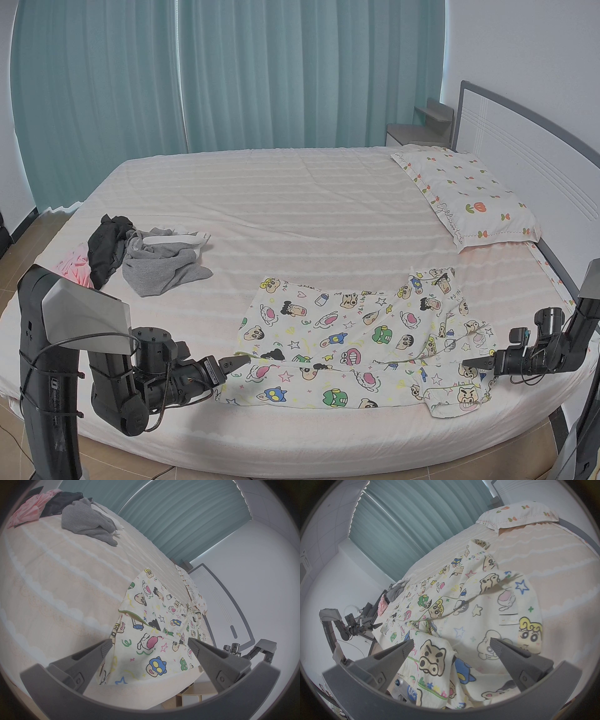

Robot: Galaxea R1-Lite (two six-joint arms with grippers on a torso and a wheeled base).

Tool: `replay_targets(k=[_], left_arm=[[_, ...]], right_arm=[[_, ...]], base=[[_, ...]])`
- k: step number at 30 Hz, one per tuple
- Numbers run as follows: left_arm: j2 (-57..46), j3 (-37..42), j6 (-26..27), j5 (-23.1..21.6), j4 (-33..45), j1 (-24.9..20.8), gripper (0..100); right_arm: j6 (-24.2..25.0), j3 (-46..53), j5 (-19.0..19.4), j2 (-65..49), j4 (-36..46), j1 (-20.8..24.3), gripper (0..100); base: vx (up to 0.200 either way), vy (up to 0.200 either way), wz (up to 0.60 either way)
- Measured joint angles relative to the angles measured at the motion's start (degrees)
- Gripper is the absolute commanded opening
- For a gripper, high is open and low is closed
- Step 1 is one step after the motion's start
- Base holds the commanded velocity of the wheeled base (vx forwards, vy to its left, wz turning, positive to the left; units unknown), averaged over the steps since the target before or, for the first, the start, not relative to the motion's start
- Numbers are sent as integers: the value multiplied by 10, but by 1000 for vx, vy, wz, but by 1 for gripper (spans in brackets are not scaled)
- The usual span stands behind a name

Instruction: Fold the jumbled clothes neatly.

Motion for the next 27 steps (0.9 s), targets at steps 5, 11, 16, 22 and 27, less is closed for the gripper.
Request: replay_targets(k=[5,11,16,22,27], left_arm=[[1,0,1,0,0,0,100],[2,0,1,0,0,0,100],[2,0,1,0,0,0,100],[2,0,2,0,0,0,100],[2,0,2,1,0,0,100]], right_arm=[[-17,-9,8,15,1,8,100],[-38,-12,11,25,3,14,0],[-40,-8,32,28,3,13,0],[-40,-6,56,29,0,7,0],[-40,-5,71,26,-3,1,0]], base=[[0,0,0],[0,0,0],[0,0,0],[0,0,0],[0,0,0]])
